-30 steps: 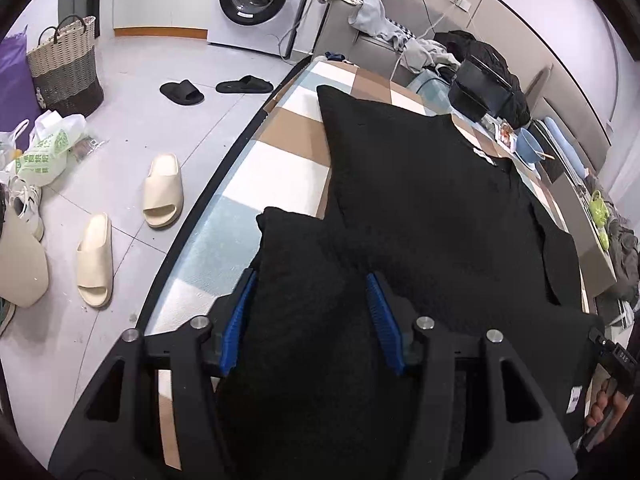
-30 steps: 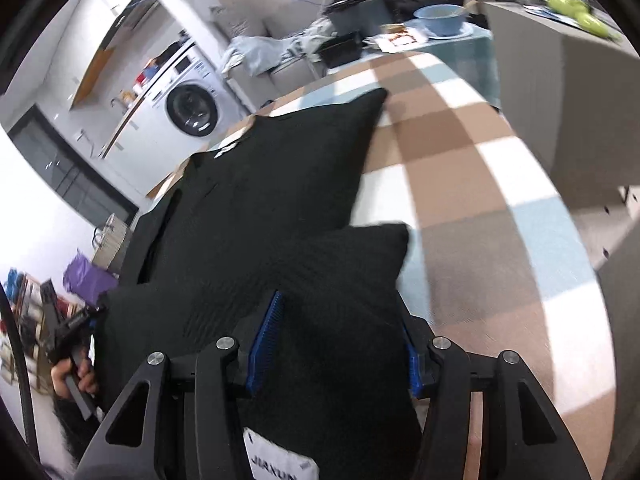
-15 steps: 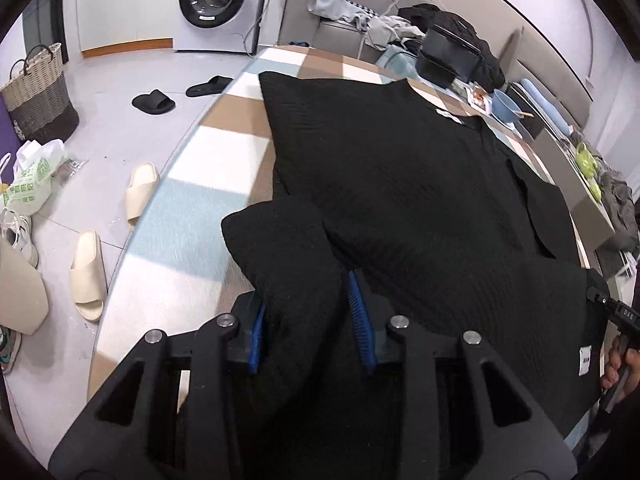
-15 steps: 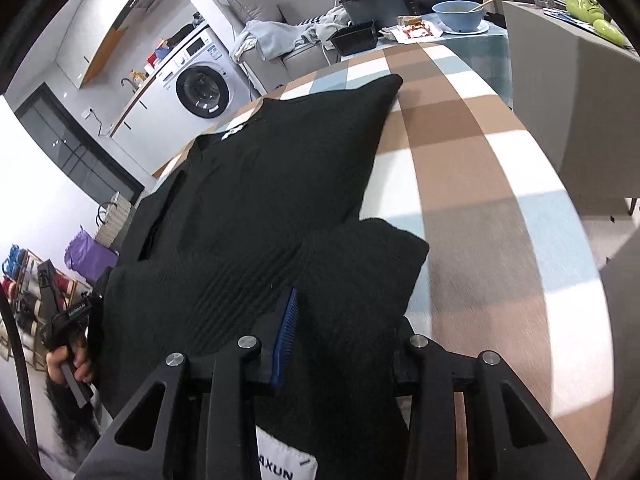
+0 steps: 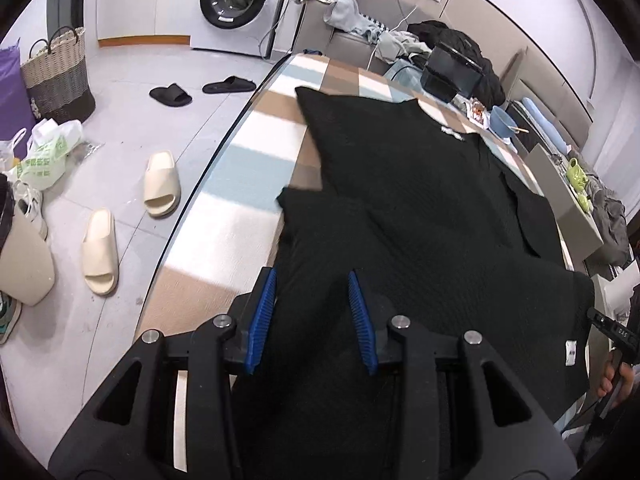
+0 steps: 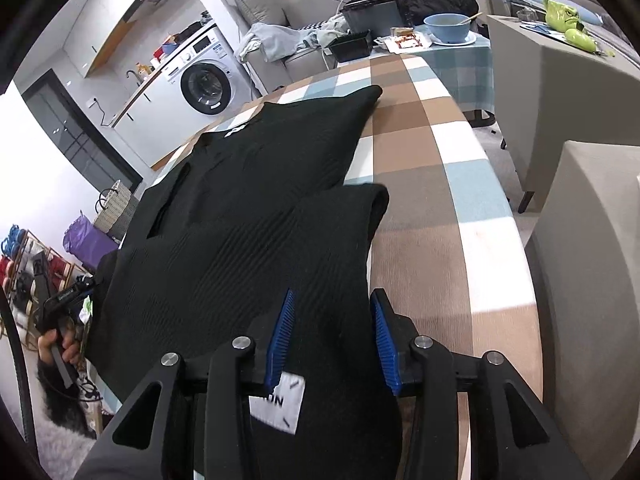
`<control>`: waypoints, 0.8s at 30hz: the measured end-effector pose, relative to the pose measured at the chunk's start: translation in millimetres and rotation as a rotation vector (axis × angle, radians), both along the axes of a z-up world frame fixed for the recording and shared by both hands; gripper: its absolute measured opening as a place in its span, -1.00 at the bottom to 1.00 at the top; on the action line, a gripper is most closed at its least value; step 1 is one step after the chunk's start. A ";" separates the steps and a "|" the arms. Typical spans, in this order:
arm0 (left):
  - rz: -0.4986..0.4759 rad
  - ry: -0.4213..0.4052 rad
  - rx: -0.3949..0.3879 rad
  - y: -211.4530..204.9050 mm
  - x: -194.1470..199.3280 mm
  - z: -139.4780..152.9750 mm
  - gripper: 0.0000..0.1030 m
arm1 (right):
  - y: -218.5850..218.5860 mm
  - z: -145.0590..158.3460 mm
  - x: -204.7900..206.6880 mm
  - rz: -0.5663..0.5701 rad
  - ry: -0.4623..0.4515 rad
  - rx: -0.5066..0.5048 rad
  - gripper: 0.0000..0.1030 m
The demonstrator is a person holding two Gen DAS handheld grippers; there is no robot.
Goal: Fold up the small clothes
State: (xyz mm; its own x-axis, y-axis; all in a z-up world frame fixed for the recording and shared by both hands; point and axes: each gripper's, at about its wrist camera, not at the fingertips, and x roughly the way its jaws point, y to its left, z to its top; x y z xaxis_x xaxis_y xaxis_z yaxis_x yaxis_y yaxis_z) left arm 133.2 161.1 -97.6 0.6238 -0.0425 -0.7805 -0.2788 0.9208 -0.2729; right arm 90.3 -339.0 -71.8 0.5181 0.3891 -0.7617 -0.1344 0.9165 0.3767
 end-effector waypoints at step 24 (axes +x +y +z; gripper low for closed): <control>0.034 -0.214 0.055 17.1 31.1 65.4 -0.94 | 8.6 54.8 52.7 -0.140 -0.290 0.052 -0.92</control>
